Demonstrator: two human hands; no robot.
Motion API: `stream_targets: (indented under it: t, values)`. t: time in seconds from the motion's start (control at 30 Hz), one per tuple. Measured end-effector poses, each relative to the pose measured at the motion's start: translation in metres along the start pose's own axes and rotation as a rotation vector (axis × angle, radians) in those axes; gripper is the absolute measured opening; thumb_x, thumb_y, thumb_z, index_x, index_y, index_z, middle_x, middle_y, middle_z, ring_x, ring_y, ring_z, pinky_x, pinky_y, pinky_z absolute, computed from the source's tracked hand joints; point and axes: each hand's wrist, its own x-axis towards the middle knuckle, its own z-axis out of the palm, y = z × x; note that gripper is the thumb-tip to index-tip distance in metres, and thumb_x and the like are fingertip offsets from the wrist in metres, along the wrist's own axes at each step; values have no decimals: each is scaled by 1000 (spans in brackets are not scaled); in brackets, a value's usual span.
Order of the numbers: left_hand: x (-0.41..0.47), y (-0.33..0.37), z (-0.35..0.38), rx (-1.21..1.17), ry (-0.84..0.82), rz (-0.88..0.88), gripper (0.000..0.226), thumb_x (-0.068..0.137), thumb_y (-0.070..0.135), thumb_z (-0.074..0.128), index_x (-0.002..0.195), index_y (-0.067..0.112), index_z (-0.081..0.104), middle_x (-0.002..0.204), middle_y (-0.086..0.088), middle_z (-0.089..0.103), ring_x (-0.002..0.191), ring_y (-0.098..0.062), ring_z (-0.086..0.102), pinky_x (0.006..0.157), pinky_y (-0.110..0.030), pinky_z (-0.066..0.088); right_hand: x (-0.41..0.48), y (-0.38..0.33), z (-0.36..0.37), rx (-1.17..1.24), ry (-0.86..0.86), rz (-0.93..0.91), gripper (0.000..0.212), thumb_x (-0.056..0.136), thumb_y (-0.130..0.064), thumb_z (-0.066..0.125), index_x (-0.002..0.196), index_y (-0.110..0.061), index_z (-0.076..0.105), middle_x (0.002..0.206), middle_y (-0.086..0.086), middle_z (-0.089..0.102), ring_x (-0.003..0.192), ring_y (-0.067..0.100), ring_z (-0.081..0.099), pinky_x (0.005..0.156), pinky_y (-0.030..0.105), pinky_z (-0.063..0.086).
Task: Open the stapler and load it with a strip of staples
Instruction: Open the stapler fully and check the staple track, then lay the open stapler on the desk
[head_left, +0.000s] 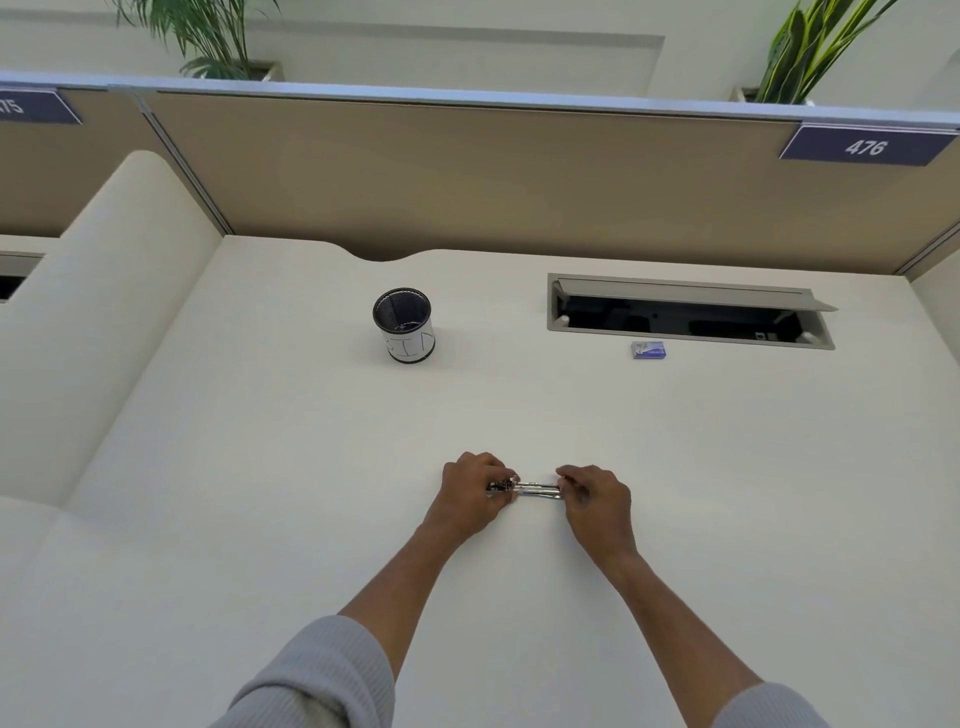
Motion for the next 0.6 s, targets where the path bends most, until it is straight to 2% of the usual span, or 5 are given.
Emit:
stream_targets:
  t: [0.2,0.33,0.43,0.5,0.6]
  values:
    - [1,-4,-5,20,-31,18,29,84,33,78,112,27,77,108,3,72,103,-23,60,87,-31,40,15,-10,-7,84,-8,68,19,87,-1,70,102,-11,78,98,4,78,91,26,71,85,42,57]
    - [3,-11,-24,-61,-111,2,63,66,52,90,119,22,74,110,5,68,96,-12,59,82,-22,44,39,-32,-14,123,-14,24,16,88,-4,71,99,-13,77,97,3,79,88,20,72,74,25,57]
    - [8,-20,-44,-113,-15,-66,65,64,68,83,110,23,76,104,10,70,92,-7,62,81,-22,49,61,-56,-19,165,-27,-37,13,88,-5,72,96,-13,77,91,-1,77,81,1,70,65,6,50]
    - [15,-28,-56,-95,93,-90,59,72,70,75,107,23,77,102,10,72,94,-7,62,85,-24,50,76,-74,-21,195,-47,-80,12,88,-6,73,96,-13,76,88,-4,75,79,-10,66,65,4,50]
    - [26,-37,-67,-29,236,-106,48,86,58,69,113,18,75,112,4,74,108,-15,62,91,-27,49,98,-103,-18,217,-85,-144,10,88,-8,74,95,-14,76,86,-8,73,78,-13,65,66,6,51]
